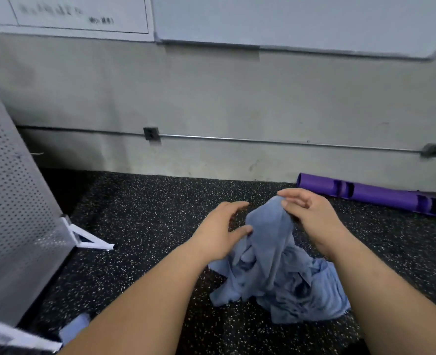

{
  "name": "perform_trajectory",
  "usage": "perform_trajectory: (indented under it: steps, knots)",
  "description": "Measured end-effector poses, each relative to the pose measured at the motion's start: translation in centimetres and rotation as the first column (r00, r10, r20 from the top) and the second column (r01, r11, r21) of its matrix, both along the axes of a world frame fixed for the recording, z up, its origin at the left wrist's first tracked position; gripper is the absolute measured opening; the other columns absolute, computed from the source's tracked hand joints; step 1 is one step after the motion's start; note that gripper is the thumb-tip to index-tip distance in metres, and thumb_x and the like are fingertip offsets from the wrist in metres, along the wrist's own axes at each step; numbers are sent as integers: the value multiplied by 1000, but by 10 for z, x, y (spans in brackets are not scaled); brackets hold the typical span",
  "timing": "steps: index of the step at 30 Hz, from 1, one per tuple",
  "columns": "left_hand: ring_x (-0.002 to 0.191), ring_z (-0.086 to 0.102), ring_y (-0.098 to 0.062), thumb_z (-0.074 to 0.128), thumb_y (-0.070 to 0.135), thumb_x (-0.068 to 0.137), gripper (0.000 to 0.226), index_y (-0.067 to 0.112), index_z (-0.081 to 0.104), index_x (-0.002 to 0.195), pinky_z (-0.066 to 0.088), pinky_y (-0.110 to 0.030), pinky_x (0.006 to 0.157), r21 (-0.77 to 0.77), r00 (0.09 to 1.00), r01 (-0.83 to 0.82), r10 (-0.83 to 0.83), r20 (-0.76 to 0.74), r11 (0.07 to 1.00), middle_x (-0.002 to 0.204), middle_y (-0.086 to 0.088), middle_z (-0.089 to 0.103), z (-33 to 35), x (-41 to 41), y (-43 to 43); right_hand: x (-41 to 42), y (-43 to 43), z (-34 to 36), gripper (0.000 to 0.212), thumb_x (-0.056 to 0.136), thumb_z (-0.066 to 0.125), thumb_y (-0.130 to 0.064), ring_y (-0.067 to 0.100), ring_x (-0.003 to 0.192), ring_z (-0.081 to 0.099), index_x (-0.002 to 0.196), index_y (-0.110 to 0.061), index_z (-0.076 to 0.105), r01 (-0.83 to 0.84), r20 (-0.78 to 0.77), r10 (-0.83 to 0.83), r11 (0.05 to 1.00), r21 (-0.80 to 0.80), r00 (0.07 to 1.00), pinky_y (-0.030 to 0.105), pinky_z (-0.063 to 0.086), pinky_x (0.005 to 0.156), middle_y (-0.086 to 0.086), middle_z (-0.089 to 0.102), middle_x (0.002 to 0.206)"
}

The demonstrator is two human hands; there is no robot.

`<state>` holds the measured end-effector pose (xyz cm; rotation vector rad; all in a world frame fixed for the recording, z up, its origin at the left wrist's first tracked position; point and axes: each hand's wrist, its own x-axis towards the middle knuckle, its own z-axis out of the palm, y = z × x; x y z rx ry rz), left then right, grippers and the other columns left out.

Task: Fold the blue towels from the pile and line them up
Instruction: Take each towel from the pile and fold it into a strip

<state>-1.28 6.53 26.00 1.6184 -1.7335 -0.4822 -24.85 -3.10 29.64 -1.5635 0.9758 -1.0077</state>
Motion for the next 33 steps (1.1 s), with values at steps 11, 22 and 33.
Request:
perform_trajectory:
  steps: [11, 22, 33]
  knots:
    - [66, 58, -5, 80, 25, 95, 8, 20, 77, 89, 52, -25, 70, 44, 967, -95, 103, -233, 995, 80, -2, 74, 18, 35, 35, 55, 36, 12, 24, 98, 70, -4, 17, 101, 72, 111, -22, 80, -97, 95, 96, 995, 8, 991, 36, 54, 98, 7, 80, 106]
    - [63, 62, -9, 89, 27, 86, 21, 12, 79, 78, 52, -27, 64, 126, 832, -176, 216, -511, 976, 72, -6, 76, 28, 38, 15, 83, 50, 2, 23, 86, 88, -21, 8, 79, 70, 104, -31, 76, -271, -269, 223, 950, -156, 937, 25, 58, 77, -4, 77, 90]
    - [71, 65, -9, 83, 22, 93, 19, 3, 82, 94, 54, -24, 71, 201, 715, -133, 235, -658, 970, 86, -15, 78, 26, 41, -23, 95, 7, -13, 12, 91, 81, -23, 0, 73, 69, 93, -35, 79, -211, -436, 69, 935, -286, 897, 12, 51, 72, -24, 74, 83]
